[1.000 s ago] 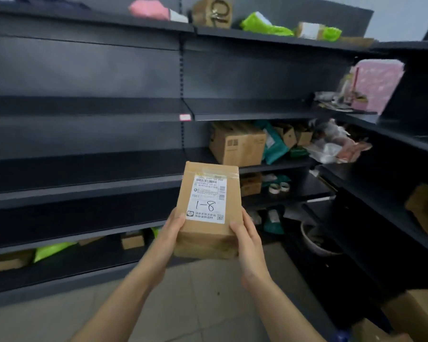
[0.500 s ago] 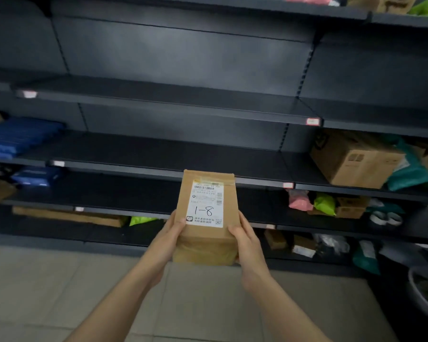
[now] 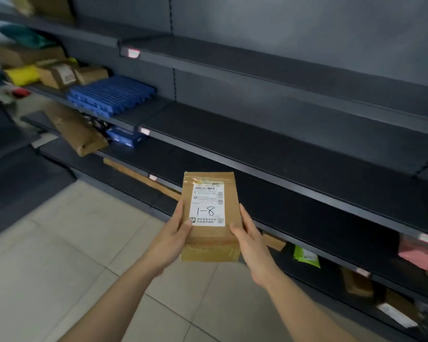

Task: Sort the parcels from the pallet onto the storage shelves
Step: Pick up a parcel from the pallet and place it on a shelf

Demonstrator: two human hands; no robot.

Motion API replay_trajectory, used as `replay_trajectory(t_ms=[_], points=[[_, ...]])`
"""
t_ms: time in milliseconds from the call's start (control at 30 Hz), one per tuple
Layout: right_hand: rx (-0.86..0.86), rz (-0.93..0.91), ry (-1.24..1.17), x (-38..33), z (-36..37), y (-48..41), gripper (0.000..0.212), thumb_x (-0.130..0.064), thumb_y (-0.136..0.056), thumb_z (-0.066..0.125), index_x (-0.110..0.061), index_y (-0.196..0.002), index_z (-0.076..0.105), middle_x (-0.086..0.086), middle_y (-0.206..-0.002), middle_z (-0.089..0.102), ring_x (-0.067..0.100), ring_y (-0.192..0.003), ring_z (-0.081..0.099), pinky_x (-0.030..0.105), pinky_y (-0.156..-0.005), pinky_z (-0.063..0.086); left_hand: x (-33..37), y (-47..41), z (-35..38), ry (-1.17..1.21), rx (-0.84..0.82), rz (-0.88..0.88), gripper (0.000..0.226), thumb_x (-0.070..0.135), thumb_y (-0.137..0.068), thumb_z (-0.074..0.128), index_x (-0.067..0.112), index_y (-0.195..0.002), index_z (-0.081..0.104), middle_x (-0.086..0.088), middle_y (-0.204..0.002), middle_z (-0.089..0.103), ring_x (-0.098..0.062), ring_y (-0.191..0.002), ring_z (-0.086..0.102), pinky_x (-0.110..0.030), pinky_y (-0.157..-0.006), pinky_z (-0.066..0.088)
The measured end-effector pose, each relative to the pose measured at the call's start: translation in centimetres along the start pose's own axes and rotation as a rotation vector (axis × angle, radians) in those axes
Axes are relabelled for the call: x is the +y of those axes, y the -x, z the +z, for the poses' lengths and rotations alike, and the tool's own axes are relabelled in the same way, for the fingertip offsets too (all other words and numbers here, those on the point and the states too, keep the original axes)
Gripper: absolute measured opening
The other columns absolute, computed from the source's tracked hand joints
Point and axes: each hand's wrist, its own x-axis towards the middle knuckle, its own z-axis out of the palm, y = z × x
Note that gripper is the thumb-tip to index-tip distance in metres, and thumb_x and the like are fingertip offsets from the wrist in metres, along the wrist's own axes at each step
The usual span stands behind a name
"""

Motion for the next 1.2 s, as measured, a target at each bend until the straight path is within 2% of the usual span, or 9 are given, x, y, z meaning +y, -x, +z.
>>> replay_trajectory(t_ms=[133, 267, 367, 433, 567, 733, 933, 1067, 1200], points=[[-0.078, -0.004, 0.114, -0.3, 3.1, -5.5, 0.056, -0.039, -0.103, 0.041, -0.054, -0.149, 0.012, -0.023, -0.134, 0.041, 0.007, -0.128, 0.042, 0.043, -0.113, 0.034, -2.1, -4.7, -3.9, 0.001, 0.006, -0.089, 0.065, 0.043, -0.102, 0.036, 0.041, -0.151, -0.007, 0.016, -0.153, 0.026, -0.017, -0.133, 0.039, -0.044, -0.112, 0.036], [-0.138, -0.029, 0.223, -0.1, 6.6, -10.9, 0.059, -0.034, -0.102, 0.046, -0.049, -0.150, 0.014, -0.022, -0.137, 0.042, 0.006, -0.128, 0.043, 0.038, -0.112, 0.036, -4.2, -10.3, -8.1, 0.005, -0.047, -0.159, 0.072, 0.039, -0.100, 0.044, 0.037, -0.153, -0.006, 0.014, -0.151, 0.030, -0.018, -0.130, 0.045, -0.044, -0.110, 0.039], [-0.204, -0.033, 0.330, 0.9, 9.7, -15.1, 0.089, -0.056, -0.080, 0.067, -0.054, -0.149, 0.011, -0.020, -0.145, 0.042, 0.007, -0.134, 0.042, 0.043, -0.111, 0.039, -6.5, -15.0, -11.8, 0.029, -0.127, -0.203, 0.085, 0.037, -0.095, 0.056, 0.039, -0.152, -0.007, 0.010, -0.155, 0.029, -0.020, -0.133, 0.044, -0.046, -0.111, 0.038], [-0.208, -0.020, 0.413, 1.5, 11.8, -18.2, 0.105, -0.058, -0.067, 0.074, -0.054, -0.149, 0.008, -0.017, -0.145, 0.043, 0.007, -0.135, 0.040, 0.046, -0.111, 0.039, -8.0, -18.3, -14.4, 0.021, -0.183, -0.224, 0.092, 0.035, -0.093, 0.060, 0.037, -0.153, -0.009, 0.008, -0.154, 0.032, -0.021, -0.133, 0.043, -0.048, -0.110, 0.038], [-0.155, -0.004, 0.513, 2.8, 15.1, -24.6, 0.098, -0.039, -0.079, 0.076, -0.045, -0.152, 0.011, -0.010, -0.142, 0.045, 0.010, -0.132, 0.043, 0.046, -0.108, 0.042, -10.4, -24.7, -18.4, 0.025, -0.272, -0.274, 0.098, 0.030, -0.091, 0.065, 0.035, -0.153, -0.011, 0.010, -0.148, 0.040, -0.020, -0.127, 0.049, -0.048, -0.104, 0.044], [-0.095, -0.049, 0.476, 5.0, 17.6, -32.7, 0.093, -0.035, -0.080, 0.076, -0.038, -0.153, 0.018, -0.010, -0.137, 0.051, 0.007, -0.127, 0.049, 0.040, -0.104, 0.047, -12.8, -33.3, -21.1, 0.003, -0.303, -0.273, 0.107, 0.035, -0.080, 0.072, 0.038, -0.152, -0.008, 0.016, -0.142, 0.043, -0.020, -0.131, 0.045, -0.051, -0.108, 0.039], [-0.051, -0.059, 0.451, 8.2, 18.8, -43.7, 0.095, -0.035, -0.078, 0.077, -0.040, -0.152, 0.018, -0.010, -0.140, 0.050, 0.009, -0.130, 0.047, 0.043, -0.104, 0.047, -15.4, -44.6, -21.6, -0.020, -0.308, -0.209, 0.102, 0.017, -0.086, 0.068, 0.033, -0.153, -0.006, 0.011, -0.137, 0.047, -0.018, -0.123, 0.048, -0.047, -0.107, 0.041], [-0.020, -0.070, 0.457, 9.9, 19.4, -51.2, 0.094, -0.022, -0.083, 0.075, -0.032, -0.155, 0.015, -0.006, -0.144, 0.046, 0.010, -0.133, 0.043, 0.029, -0.108, 0.040, -18.1, -52.4, -21.9, -0.040, -0.314, -0.189, 0.104, 0.015, -0.086, 0.068, 0.035, -0.152, -0.009, 0.000, -0.146, 0.044, -0.026, -0.128, 0.047, -0.054, -0.106, 0.041], [0.043, -0.078, 0.496, 11.5, 19.9, -57.5, 0.093, -0.018, -0.085, 0.074, -0.027, -0.155, 0.015, -0.005, -0.146, 0.045, 0.009, -0.133, 0.041, 0.022, -0.105, 0.035, -20.2, -59.5, -21.6, -0.038, -0.332, -0.136, 0.102, 0.012, -0.088, 0.064, 0.033, -0.153, -0.011, -0.001, -0.146, 0.043, -0.022, -0.123, 0.049, -0.051, -0.105, 0.043]])
